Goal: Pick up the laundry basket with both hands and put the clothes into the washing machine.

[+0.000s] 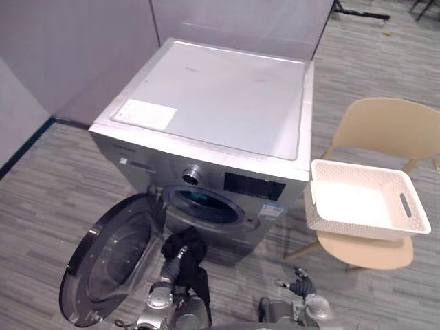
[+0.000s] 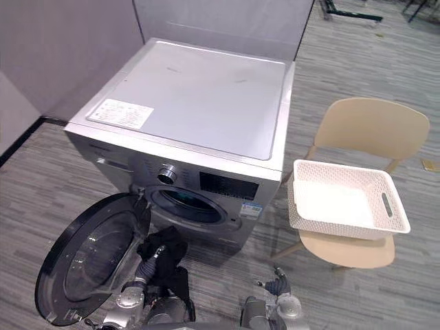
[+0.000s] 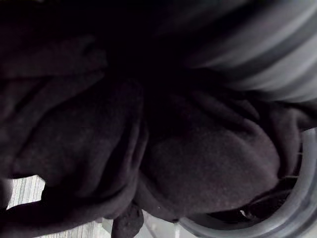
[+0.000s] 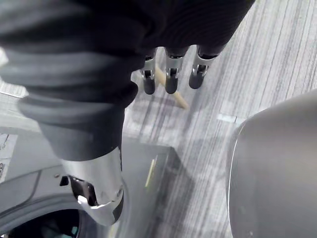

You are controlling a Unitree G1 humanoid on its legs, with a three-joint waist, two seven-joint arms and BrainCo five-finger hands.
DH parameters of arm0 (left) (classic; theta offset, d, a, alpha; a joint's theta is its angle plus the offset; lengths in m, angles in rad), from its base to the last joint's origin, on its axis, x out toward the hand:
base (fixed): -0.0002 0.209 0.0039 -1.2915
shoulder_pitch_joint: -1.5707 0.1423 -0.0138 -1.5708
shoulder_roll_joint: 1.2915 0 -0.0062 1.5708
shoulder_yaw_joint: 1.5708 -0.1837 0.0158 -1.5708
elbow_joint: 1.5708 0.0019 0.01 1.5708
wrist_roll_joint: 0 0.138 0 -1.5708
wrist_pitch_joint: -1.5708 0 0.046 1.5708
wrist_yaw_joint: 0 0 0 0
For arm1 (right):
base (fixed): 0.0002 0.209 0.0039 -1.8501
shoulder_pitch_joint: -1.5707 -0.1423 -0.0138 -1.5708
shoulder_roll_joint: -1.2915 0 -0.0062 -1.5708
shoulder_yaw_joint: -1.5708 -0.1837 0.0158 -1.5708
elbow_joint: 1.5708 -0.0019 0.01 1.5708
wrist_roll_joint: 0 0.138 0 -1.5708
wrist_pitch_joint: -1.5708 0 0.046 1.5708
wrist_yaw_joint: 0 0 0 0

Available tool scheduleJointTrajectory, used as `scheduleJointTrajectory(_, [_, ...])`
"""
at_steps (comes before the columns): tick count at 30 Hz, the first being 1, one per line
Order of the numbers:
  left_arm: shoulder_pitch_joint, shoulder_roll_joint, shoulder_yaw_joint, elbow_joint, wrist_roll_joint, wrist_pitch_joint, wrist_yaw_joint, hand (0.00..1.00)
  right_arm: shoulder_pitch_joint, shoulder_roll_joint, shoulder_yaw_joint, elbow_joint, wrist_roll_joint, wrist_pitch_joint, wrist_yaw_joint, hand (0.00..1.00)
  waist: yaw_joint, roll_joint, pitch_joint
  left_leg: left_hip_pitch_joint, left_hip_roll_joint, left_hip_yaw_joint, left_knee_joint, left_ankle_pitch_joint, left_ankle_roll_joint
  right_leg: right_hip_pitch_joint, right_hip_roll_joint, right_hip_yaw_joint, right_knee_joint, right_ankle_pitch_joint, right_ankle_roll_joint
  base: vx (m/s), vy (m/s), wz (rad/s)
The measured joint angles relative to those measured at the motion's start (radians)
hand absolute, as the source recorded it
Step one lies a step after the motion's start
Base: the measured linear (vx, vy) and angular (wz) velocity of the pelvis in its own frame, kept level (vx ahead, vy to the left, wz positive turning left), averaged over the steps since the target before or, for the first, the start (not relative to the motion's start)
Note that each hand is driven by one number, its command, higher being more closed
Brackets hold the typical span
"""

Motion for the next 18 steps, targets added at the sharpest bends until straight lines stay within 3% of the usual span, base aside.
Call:
scheduleJointTrajectory(8, [-0.219, 0.039, 0.077, -0.165, -0.135, -0.005, 0.105, 1.00, -0.093, -0.039, 0.031, -0.148, 0.026, 0.000, -0.038, 0.00, -0.006, -0.015, 0.175, -0.335, 0.043, -0.006, 0.400, -0.160, 0.031, -0.369, -0.048, -0.021, 0.448, -0.168, -0.005, -0.14, -0.011, -0.09])
scheduleJointTrajectory(14, [-0.420, 0.033, 0.152, -0.234, -0.202, -0.019, 0.190, 1.00, -0.189, -0.033, 0.027, -0.315, 0.036, -0.001, -0.086, 0.00, -0.005, -0.030, 0.210, -0.672, 0.080, -0.050, 0.654, -0.211, 0.038, -0.699, -0.079, -0.057, 0.716, -0.233, -0.041, -0.16, -0.032, 0.07])
scheduleJointTrajectory(18, [-0.563, 0.045, 0.195, -0.269, -0.216, -0.020, 0.229, 1.00, -0.241, -0.011, 0.025, -0.474, 0.036, -0.001, -0.096, 0.00, -0.006, -0.034, 0.228, -0.879, 0.103, -0.078, 0.767, -0.211, 0.037, -0.897, -0.080, -0.068, 0.832, -0.242, -0.058, -0.13, -0.086, 0.01])
